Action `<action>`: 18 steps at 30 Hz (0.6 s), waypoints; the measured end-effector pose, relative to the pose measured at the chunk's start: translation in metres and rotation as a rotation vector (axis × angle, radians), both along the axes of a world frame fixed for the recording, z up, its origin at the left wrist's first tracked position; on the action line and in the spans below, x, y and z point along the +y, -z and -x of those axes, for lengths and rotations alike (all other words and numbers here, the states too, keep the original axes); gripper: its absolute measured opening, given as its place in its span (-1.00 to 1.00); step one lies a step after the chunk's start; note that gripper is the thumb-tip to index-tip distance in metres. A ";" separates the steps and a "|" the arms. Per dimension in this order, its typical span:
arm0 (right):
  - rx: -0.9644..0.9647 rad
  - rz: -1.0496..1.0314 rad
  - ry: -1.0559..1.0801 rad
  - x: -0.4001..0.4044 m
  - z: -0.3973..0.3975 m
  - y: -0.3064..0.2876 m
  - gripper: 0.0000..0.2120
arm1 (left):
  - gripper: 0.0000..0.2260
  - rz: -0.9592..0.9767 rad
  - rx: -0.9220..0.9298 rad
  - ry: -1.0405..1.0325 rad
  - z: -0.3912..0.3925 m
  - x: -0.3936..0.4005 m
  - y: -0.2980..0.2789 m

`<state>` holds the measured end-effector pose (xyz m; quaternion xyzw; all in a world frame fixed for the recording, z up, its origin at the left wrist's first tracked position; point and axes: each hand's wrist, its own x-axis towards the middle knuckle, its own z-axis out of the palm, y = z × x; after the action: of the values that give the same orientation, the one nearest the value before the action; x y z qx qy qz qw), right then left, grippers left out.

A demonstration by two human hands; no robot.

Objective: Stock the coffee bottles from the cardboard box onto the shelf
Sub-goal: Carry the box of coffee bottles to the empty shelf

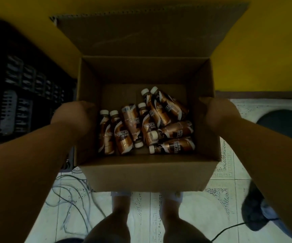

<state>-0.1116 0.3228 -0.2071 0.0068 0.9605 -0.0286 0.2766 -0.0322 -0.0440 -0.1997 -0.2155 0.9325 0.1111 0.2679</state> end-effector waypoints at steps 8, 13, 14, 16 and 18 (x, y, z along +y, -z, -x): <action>-0.002 0.088 0.024 0.027 -0.058 -0.086 -0.43 | -0.52 0.101 0.040 0.131 -0.041 0.023 -0.096; -0.021 0.051 0.133 0.063 -0.135 -0.198 -0.51 | -0.45 0.113 -0.002 0.301 -0.067 0.059 -0.207; -0.030 0.026 0.180 0.071 -0.157 -0.214 -0.50 | -0.45 0.120 -0.005 0.334 -0.071 0.067 -0.223; -0.040 0.001 0.294 0.084 -0.197 -0.239 -0.47 | -0.43 0.132 -0.010 0.374 -0.078 0.086 -0.248; -0.041 -0.021 0.430 0.097 -0.241 -0.260 -0.45 | -0.41 0.107 -0.020 0.458 -0.083 0.106 -0.266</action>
<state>0.1297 0.4195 0.0527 0.2150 0.9314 -0.0768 0.2836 0.0505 0.0622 0.0664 -0.0133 0.9588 -0.0040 0.2836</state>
